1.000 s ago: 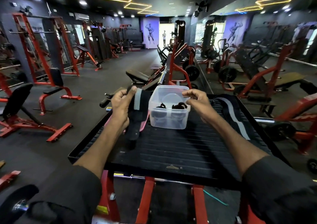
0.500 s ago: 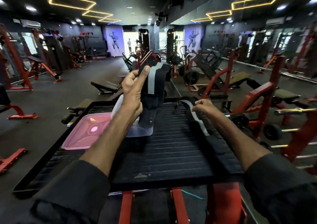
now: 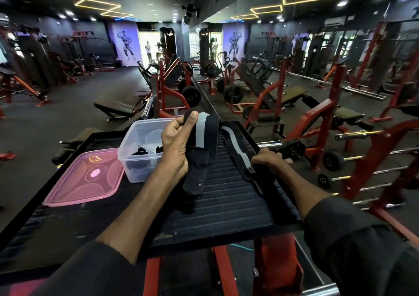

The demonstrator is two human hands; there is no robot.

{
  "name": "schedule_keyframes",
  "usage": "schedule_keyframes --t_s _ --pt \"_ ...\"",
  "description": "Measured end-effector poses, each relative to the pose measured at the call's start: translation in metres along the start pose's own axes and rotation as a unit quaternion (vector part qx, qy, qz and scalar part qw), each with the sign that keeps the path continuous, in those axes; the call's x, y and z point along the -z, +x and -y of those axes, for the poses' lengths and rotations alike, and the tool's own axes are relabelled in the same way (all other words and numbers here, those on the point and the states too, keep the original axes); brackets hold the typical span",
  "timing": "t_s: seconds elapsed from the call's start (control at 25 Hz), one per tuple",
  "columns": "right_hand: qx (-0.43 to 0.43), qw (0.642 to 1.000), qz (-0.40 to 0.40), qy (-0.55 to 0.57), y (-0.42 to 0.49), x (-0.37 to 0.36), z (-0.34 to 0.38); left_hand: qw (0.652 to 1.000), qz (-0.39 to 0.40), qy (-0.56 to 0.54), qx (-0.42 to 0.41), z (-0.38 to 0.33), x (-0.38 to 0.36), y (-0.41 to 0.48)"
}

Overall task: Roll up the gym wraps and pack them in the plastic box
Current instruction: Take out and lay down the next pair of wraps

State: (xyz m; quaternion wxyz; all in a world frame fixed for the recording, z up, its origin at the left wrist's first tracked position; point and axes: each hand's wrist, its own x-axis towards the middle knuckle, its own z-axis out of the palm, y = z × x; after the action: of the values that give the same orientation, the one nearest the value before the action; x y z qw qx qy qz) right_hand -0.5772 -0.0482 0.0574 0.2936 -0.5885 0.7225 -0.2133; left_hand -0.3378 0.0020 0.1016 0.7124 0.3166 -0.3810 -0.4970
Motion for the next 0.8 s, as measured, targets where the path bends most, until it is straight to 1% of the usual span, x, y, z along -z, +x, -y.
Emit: schedule_keyframes --t_s 0.08,0.12,0.24,0.28,0.36,0.4,0.48,0.56,0.68,0.8 --pt "-0.020 1.000 -0.013 0.010 -0.011 0.002 0.011 1.000 0.005 -0.002 0.009 0.001 0.004 -0.003" --pt "-0.025 0.998 -0.005 0.055 0.021 -0.005 -0.003 1.000 0.005 -0.003 0.014 0.000 0.007 -0.005" --pt "-0.032 0.993 -0.006 0.113 0.022 -0.012 0.001 1.000 0.000 -0.006 0.024 0.002 0.020 -0.006" --pt "-0.028 0.990 0.003 0.141 0.028 -0.014 0.001 1.000 -0.001 -0.006 0.026 0.001 0.023 -0.006" --pt "-0.023 0.982 0.048 0.182 0.032 -0.014 0.003 1.000 -0.002 -0.007 0.028 0.000 0.026 -0.008" --pt "-0.030 0.978 0.063 0.196 0.027 -0.012 0.008 1.000 -0.002 -0.007 0.029 0.000 0.027 -0.009" --pt "-0.029 0.971 0.061 0.228 0.012 -0.004 0.018 0.999 -0.001 -0.011 0.034 -0.002 0.027 -0.013" --pt "-0.012 0.961 0.047 0.271 -0.006 0.007 0.026 0.999 -0.002 -0.008 0.042 -0.004 0.028 -0.018" --pt "0.017 0.944 0.051 0.326 -0.046 0.017 0.027 0.998 0.006 0.007 0.069 -0.001 0.034 -0.034" --pt "0.015 0.944 0.053 0.326 -0.088 0.005 0.006 0.993 0.018 -0.019 0.116 0.008 0.045 -0.055"
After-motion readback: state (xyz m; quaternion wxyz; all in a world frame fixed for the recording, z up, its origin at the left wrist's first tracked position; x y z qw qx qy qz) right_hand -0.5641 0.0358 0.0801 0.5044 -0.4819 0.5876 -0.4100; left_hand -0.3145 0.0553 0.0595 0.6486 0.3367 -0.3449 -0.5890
